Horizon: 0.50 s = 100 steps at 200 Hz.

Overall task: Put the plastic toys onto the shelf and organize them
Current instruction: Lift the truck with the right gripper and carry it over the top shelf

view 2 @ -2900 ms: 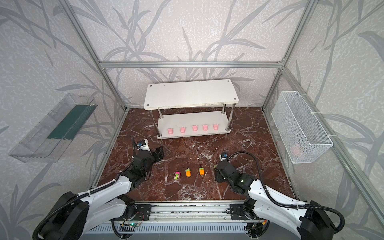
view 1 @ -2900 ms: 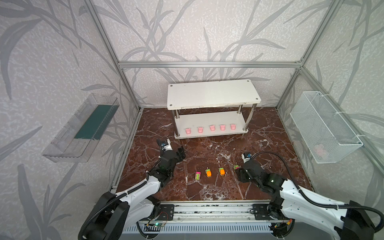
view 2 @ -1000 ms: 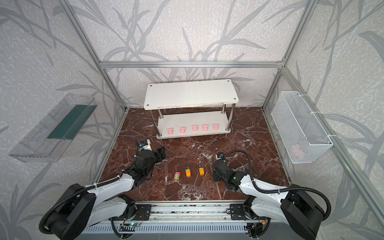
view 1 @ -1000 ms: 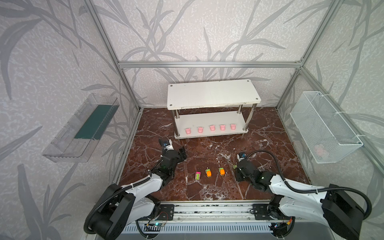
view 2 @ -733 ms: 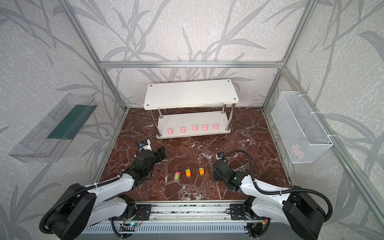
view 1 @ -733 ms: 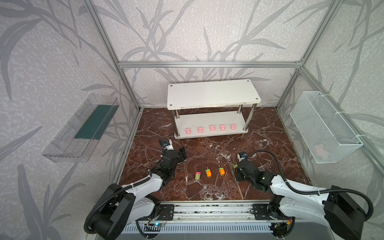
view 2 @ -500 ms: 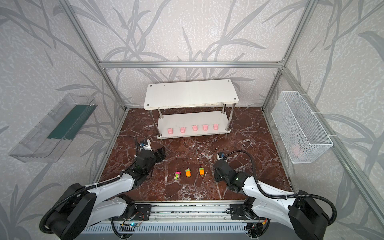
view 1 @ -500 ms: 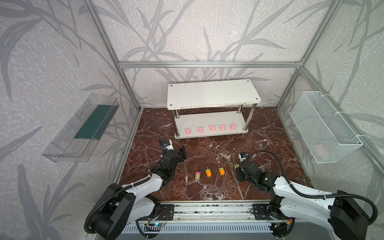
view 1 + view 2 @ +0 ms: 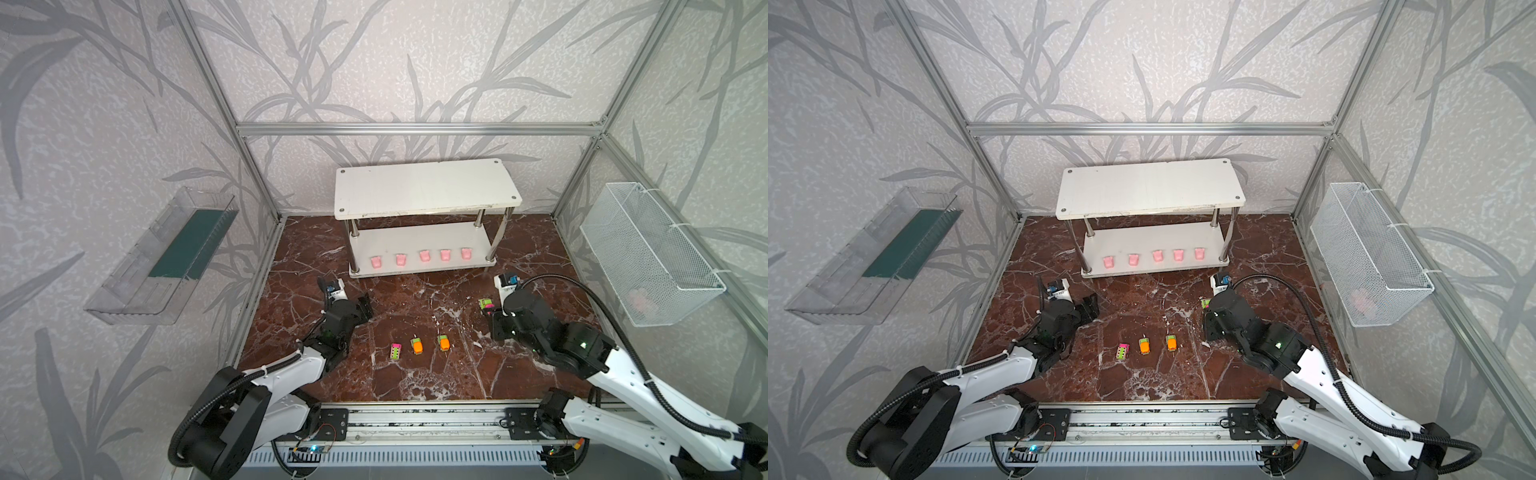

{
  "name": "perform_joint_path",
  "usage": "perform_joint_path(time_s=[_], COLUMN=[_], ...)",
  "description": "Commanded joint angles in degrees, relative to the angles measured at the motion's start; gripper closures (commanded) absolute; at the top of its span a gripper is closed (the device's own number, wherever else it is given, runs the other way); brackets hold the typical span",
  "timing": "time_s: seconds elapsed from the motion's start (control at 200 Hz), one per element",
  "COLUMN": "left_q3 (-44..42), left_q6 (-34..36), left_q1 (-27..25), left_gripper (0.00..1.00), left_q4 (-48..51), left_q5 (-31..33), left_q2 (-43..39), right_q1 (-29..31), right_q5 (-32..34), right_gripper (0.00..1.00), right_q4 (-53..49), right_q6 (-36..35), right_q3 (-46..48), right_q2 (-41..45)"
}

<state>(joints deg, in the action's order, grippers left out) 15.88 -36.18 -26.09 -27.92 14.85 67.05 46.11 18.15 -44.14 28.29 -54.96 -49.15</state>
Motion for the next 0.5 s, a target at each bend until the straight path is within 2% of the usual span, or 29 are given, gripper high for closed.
perform_joint_path(time_s=[0.0,0.28,0.495], left_q3=[0.21,0.46,0.55], left_q6=[-0.48,-0.4,-0.96], left_q1=[0.29,0.3,0.36], left_gripper=[0.21,0.21,0.21], left_q4=[0.53,0.56,-0.55], left_q5=[0.0,-1.09,-2.64], left_q2=[-0.61,-0.08,1.53], right_q1=[-0.23,-1.99,-11.0], right_q5=[1.03,3.66,-3.41], right_gripper=[0.74,0.74,0.74], right_q4=[-10.17,-13.5,-6.9], right_q6=[-3.4,-11.18,-14.84], right_q3=[-9.07,-30.5,-37.78], right_q2=[-2.39,-12.77,-19.15])
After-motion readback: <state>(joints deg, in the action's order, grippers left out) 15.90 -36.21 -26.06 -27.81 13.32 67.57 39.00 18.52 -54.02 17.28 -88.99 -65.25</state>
